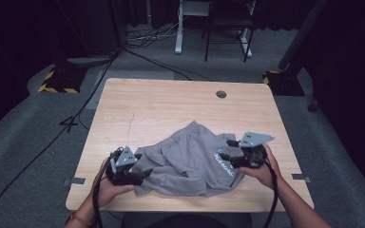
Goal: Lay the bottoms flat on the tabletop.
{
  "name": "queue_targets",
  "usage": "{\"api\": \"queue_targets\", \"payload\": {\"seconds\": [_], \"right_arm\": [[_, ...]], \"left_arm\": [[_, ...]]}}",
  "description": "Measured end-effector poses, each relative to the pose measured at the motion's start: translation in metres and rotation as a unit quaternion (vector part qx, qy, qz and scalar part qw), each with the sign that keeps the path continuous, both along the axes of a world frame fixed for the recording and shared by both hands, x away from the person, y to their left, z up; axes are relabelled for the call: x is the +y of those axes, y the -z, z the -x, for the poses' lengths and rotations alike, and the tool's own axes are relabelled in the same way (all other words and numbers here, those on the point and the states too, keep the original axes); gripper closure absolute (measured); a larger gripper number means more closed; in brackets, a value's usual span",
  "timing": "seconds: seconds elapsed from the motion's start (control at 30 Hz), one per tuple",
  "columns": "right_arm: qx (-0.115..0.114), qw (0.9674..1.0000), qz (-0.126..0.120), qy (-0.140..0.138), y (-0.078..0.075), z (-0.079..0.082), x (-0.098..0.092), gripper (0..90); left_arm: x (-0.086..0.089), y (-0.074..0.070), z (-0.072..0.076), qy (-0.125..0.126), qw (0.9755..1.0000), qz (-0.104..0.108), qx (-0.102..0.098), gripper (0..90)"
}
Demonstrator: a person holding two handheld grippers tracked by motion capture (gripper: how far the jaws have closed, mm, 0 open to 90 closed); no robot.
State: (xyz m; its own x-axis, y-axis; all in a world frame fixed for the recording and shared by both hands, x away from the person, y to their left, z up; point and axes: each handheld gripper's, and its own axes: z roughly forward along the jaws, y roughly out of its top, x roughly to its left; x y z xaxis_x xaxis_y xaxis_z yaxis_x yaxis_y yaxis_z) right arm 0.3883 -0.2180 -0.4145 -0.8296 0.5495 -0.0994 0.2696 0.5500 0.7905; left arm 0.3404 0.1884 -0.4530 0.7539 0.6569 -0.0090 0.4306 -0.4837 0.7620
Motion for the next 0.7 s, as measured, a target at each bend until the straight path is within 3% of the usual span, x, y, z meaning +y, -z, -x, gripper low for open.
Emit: {"api": "queue_targets", "payload": {"seconds": [0.07, 0.1, 0.13, 0.17, 0.2, 0.23, 0.27, 0.37, 0.47, 0.53, 0.6, 0.7], "right_arm": [[-0.001, 0.9998, 0.017, 0.002, 0.0, -0.024, 0.016, 42.8], [0.009, 0.9998, 0.019, 0.005, 0.002, -0.038, 0.024, 42.7], [0.009, 0.9998, 0.019, 0.005, 0.002, -0.038, 0.024, 42.7], [0.041, 0.9985, 0.034, 0.008, 0.008, -0.065, 0.04, 40.5], [0.047, 0.9978, 0.046, 0.013, 0.011, -0.077, 0.048, 40.5], [0.047, 0.9978, 0.046, 0.013, 0.011, -0.077, 0.048, 40.5], [0.064, 0.9952, 0.071, 0.02, 0.018, -0.099, 0.06, 40.3], [0.093, 0.9927, 0.072, 0.025, 0.026, -0.124, 0.073, 39.5], [0.097, 0.9911, 0.084, 0.036, 0.033, -0.136, 0.08, 40.1], [0.111, 0.9878, 0.1, 0.044, 0.045, -0.148, 0.088, 40.0], [0.126, 0.9858, 0.102, 0.043, 0.05, -0.153, 0.09, 40.4], [0.13, 0.9848, 0.105, 0.047, 0.053, -0.155, 0.091, 40.6]], "left_arm": [[-0.004, 0.001, -0.008, -0.004, 0.9999, -0.012, -0.001, 27.0], [-0.01, 0.006, -0.026, -0.014, 0.9996, -0.022, 0.009, 26.9], [-0.01, 0.006, -0.026, -0.014, 0.9996, -0.022, 0.009, 27.1], [-0.013, 0.013, -0.042, -0.017, 0.9992, -0.02, 0.031, 26.6], [-0.014, 0.017, -0.049, -0.023, 0.9989, -0.026, 0.032, 26.7], [-0.014, 0.017, -0.049, -0.023, 0.9989, -0.026, 0.032, 27.1], [-0.015, 0.024, -0.061, -0.02, 0.9976, -0.028, 0.06, 26.5], [-0.016, 0.03, -0.069, -0.022, 0.9964, -0.036, 0.074, 28.8], [-0.016, 0.034, -0.075, -0.012, 0.9956, -0.043, 0.083, 34.7], [-0.016, 0.035, -0.076, -0.001, 0.9954, -0.047, 0.083, 44.9], [-0.017, 0.034, -0.076, 0.01, 0.9951, -0.055, 0.082, 51.3], [-0.018, 0.034, -0.078, 0.009, 0.9951, -0.055, 0.082, 57.3]]}}
